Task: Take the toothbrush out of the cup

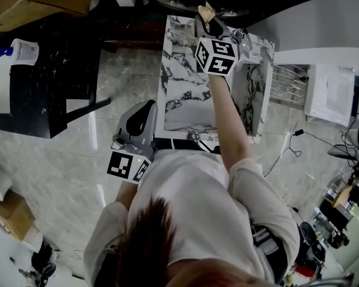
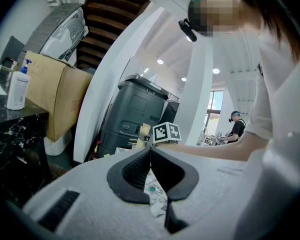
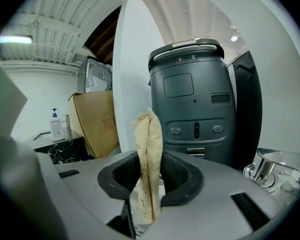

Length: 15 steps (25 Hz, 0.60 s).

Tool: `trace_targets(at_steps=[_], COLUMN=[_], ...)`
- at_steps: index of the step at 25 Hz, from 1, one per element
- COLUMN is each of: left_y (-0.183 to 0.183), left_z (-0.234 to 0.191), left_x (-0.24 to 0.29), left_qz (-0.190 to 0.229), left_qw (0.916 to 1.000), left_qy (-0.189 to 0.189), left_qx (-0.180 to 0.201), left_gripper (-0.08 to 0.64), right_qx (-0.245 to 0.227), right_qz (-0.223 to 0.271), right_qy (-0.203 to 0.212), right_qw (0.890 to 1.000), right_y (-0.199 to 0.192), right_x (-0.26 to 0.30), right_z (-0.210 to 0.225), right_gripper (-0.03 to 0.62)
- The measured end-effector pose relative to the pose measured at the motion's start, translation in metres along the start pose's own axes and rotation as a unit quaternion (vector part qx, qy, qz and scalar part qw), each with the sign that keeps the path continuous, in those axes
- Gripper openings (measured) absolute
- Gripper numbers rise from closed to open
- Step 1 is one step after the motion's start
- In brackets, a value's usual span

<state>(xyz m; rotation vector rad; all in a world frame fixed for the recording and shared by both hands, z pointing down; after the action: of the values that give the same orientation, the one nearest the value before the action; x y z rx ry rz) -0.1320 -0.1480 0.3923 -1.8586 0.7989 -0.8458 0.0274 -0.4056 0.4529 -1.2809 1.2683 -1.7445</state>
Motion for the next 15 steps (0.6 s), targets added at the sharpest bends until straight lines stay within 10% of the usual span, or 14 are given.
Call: trace_targets(at_steps=[15], left_y=[-0.0017], left_z=[0.0064], left_x=[-0.0011], left_qz=[0.003], left_qw=[1.0000], left_qy=[0.000], left_qx=[-0.001], left_gripper=[0.015], right_qx=[0.004], right_qz=[0.006], right_qy=[-0.001], right_qw=[1.000], right_y=[-0.0029], right_x=[-0.0042], right_z=[0.0026], right_gripper=[0.103])
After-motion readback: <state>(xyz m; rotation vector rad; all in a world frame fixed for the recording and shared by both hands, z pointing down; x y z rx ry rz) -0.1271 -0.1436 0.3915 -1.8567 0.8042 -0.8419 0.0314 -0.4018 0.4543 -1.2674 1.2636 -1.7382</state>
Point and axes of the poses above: the fingertips, and each gripper's own axes: x forward along the fingers, z to its right, y out of its top, the point moved 3 cm from there along -x, backward along the fingers, and after that the axes turned 3 degrees about -z, right-handed, at the moved point
